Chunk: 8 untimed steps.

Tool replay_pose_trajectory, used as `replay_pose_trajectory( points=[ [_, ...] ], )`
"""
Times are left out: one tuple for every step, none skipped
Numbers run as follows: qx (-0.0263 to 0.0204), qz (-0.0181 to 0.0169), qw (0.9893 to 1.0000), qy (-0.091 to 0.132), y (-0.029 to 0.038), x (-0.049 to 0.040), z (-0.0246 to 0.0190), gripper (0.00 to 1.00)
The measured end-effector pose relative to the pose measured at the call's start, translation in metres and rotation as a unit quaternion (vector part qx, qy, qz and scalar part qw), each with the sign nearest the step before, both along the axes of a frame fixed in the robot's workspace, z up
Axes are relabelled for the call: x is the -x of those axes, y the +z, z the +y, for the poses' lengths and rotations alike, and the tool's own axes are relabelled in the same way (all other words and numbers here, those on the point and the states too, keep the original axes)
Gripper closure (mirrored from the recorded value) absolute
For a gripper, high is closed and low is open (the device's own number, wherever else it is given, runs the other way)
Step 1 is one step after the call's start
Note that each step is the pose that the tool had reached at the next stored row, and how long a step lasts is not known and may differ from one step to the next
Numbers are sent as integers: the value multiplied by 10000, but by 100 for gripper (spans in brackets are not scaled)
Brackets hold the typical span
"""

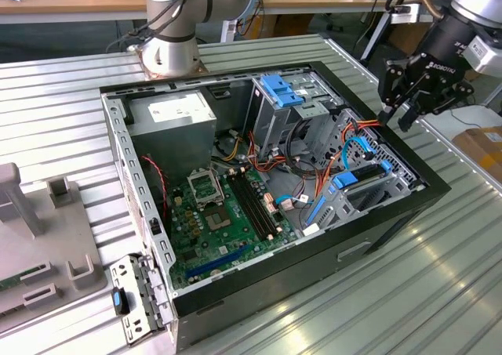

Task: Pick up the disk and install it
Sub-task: 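Insert the first disk wire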

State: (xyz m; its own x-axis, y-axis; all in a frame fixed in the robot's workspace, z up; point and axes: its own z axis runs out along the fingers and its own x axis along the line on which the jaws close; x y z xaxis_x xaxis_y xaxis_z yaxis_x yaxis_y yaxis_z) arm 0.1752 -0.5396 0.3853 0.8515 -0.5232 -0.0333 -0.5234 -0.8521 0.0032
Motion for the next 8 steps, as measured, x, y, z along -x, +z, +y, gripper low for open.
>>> replay_pose_trajectory(
  points=[
    [-28, 0, 10000, 7, 0, -3, 0, 56],
    [-104, 0, 9999, 11, 0, -5, 0, 56],
    [-175, 0, 9998, 15, 0, -9, 0, 56],
    [-233, 0, 9997, 17, -4, -20, 0, 56],
    [-234, 0, 9997, 17, -6, -28, 0, 56],
    [-233, 0, 9997, 16, -8, -41, 0, 56],
    [-233, 0, 9997, 17, -14, -58, 0, 56],
    [-234, 0, 9997, 17, -21, -67, 1, 56]
  ],
)
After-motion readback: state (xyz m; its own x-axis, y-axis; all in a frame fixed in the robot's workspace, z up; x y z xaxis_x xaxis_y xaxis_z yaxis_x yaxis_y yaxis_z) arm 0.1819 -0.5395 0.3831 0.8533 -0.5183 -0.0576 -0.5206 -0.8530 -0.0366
